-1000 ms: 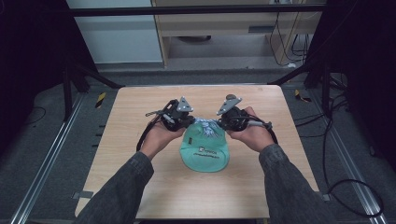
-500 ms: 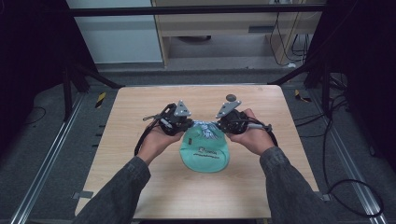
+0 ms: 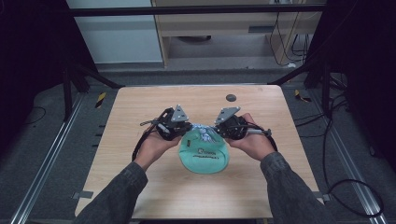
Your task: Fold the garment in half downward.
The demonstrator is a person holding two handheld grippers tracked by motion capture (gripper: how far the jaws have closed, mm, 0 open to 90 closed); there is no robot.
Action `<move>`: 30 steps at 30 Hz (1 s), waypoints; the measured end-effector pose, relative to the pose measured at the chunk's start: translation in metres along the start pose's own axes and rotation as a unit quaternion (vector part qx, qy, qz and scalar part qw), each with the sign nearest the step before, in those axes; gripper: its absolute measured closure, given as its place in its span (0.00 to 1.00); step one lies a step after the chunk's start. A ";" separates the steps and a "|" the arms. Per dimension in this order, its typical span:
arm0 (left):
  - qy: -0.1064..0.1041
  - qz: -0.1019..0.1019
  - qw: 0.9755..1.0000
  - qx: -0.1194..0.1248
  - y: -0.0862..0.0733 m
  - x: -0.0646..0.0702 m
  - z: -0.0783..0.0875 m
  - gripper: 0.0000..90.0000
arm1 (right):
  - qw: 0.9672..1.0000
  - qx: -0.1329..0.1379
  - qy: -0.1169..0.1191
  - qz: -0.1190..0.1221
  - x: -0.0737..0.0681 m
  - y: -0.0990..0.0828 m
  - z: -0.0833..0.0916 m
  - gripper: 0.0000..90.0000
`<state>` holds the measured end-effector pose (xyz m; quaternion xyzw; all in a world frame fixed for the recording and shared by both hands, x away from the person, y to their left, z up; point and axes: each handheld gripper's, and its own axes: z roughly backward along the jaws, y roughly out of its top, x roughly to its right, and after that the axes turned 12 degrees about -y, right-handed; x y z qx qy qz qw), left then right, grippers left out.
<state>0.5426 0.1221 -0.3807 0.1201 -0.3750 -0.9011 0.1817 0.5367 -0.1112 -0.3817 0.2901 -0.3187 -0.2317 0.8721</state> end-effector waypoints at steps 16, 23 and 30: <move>-0.008 0.001 1.000 0.002 -0.012 0.008 -0.001 0.94 | 1.000 0.001 0.005 0.010 -0.012 -0.006 0.001 0.93; -0.013 0.004 1.000 0.005 -0.016 0.012 -0.003 0.94 | 1.000 -0.001 0.009 0.018 -0.019 -0.009 0.002 0.93; -0.019 0.000 1.000 0.006 -0.018 0.016 -0.002 0.94 | 1.000 -0.001 0.011 0.022 -0.021 -0.013 0.005 0.93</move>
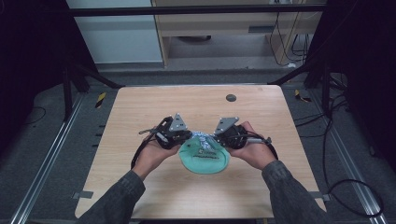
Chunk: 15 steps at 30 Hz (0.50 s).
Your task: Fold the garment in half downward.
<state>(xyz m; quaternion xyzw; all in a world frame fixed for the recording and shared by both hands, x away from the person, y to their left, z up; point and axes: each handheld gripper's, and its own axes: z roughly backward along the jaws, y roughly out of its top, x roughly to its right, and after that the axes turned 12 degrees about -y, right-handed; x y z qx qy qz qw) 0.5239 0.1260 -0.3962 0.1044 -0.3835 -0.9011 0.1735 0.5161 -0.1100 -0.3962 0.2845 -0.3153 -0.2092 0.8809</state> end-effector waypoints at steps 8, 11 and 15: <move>-0.007 0.001 1.000 -0.002 -0.008 0.005 -0.001 0.95 | 1.000 -0.001 0.001 0.008 -0.005 -0.003 0.001 0.93; -0.010 0.001 1.000 -0.001 -0.011 0.008 -0.002 0.95 | 1.000 -0.001 0.001 0.012 -0.007 -0.004 0.001 0.93; -0.014 0.003 1.000 -0.002 -0.016 0.012 -0.002 0.95 | 1.000 -0.002 0.003 0.012 -0.011 -0.007 0.000 0.93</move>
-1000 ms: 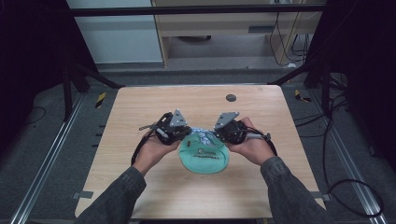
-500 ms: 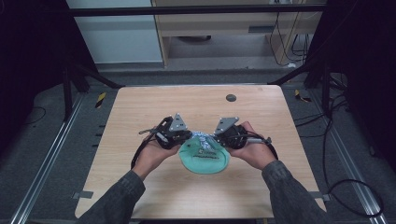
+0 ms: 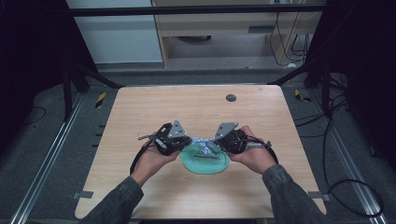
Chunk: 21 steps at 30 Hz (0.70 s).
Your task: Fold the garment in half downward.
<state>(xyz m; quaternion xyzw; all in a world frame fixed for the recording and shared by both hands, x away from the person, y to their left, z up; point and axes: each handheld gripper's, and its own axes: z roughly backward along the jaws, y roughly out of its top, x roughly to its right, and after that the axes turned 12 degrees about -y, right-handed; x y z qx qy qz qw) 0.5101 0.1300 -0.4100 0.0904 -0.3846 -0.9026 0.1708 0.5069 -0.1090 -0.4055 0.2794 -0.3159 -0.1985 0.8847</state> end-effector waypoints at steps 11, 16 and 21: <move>-0.012 0.001 1.000 0.001 -0.011 0.009 -0.004 0.95 | 1.000 -0.002 0.010 0.001 -0.010 -0.009 -0.002 0.93; -0.015 0.001 1.000 -0.001 -0.017 0.012 -0.004 0.95 | 1.000 0.000 0.013 0.003 -0.016 -0.013 -0.002 0.93; -0.019 -0.001 1.000 -0.003 -0.021 0.017 -0.006 0.95 | 1.000 0.001 0.017 0.006 -0.023 -0.017 -0.002 0.93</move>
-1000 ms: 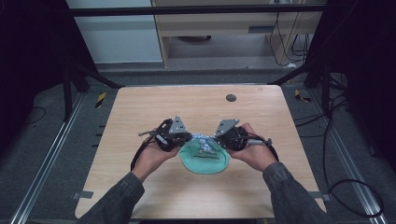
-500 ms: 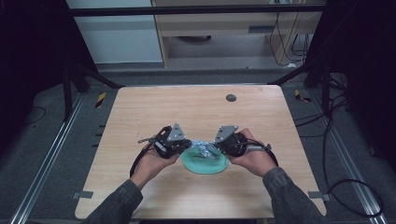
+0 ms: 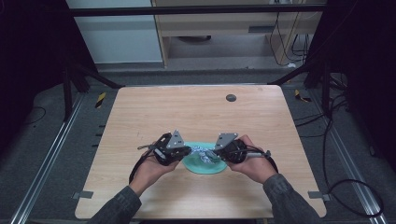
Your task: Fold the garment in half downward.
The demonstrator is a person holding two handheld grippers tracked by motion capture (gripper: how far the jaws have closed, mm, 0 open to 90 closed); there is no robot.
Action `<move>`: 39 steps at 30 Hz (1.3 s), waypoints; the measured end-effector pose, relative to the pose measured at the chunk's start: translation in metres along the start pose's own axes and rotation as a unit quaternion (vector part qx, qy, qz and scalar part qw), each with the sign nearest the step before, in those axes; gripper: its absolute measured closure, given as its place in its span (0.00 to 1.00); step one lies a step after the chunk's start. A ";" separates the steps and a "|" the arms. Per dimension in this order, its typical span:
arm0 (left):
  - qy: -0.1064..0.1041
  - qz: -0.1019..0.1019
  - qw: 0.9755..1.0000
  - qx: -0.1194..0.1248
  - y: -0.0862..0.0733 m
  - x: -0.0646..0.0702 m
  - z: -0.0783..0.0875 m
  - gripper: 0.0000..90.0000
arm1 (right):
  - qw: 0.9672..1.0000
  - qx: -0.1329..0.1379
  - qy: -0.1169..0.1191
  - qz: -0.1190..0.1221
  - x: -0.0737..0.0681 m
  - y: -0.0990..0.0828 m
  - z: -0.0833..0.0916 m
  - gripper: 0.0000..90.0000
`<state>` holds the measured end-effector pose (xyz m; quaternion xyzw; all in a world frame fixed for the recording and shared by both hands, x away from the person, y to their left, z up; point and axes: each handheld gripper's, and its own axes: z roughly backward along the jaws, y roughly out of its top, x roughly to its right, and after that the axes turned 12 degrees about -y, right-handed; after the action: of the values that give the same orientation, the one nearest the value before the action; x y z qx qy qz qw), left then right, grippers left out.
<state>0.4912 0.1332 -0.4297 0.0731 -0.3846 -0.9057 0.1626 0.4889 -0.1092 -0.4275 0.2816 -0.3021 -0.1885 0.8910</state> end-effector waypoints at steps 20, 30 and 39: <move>-0.009 0.003 1.000 -0.001 -0.013 0.008 -0.007 0.94 | 1.000 0.001 0.005 -0.002 -0.017 -0.013 0.000 0.92; -0.014 0.005 1.000 0.001 -0.020 0.014 -0.008 0.94 | 1.000 0.002 0.006 -0.001 -0.024 -0.017 0.003 0.92; -0.016 0.006 1.000 0.002 -0.024 0.018 -0.008 0.94 | 1.000 0.002 0.009 0.002 -0.027 -0.018 0.004 0.91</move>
<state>0.4712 0.1370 -0.4530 0.0562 -0.3890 -0.9052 0.1619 0.4631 -0.1110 -0.4478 0.2844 -0.2950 -0.1839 0.8935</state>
